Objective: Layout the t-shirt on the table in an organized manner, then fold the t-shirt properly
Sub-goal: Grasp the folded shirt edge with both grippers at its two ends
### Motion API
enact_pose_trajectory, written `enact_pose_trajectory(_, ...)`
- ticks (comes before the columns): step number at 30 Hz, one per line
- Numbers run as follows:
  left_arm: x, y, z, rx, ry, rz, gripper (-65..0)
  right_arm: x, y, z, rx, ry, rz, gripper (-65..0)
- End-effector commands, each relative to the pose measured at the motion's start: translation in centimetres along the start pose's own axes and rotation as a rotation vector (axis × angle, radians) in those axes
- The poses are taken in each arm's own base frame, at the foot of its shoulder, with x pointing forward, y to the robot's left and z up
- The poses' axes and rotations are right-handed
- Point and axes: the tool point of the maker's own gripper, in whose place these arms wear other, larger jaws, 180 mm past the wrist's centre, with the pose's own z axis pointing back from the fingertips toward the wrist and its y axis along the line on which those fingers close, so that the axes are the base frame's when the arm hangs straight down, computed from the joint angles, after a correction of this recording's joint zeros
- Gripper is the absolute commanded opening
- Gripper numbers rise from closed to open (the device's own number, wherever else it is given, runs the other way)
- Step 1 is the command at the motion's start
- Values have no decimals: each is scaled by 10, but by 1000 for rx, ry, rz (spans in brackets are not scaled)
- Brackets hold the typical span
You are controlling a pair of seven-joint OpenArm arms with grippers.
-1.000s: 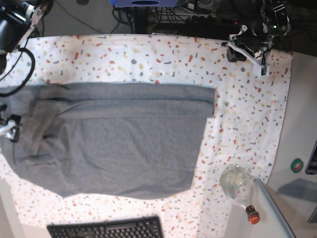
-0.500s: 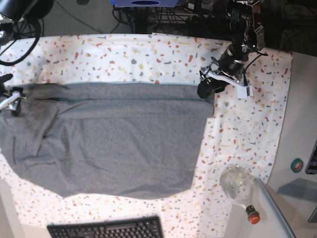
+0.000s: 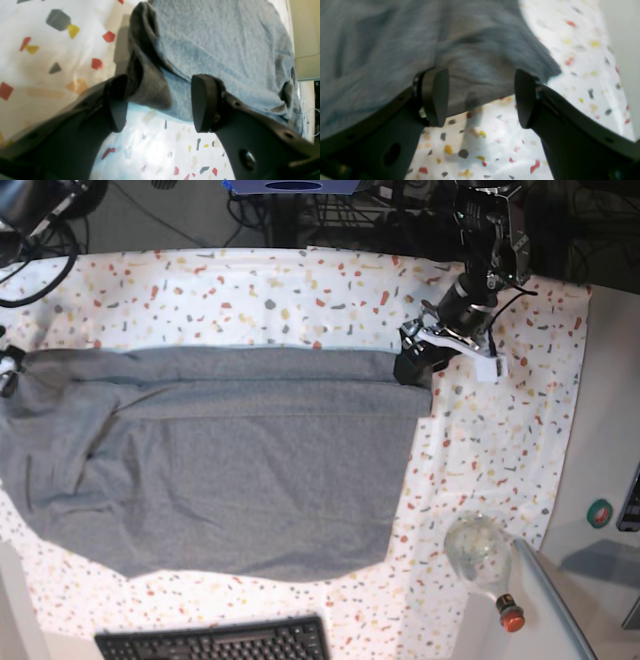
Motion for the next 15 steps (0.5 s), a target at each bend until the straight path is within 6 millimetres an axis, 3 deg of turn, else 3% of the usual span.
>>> enact_pose_trajectory(1, -8, 13, 3, 50, 38, -7, -311, 15, -15, 2, -26, -53, -47, -275)
enact_pose_trajectory(3, -8, 14, 0, 51, 42, -1, -416, 4, -29, -5, -44, -36, -151, -275)
enact_pose_trajectory(6, -13, 14, -4, 50, 59, 1, -638, -14, -39, -16, -45, -4, -270, -275)
enact_pose_trajectory(15, -14, 15, -2, 52, 62, -3, -650, -27, -45, -48, -30, 47, -413, -276)
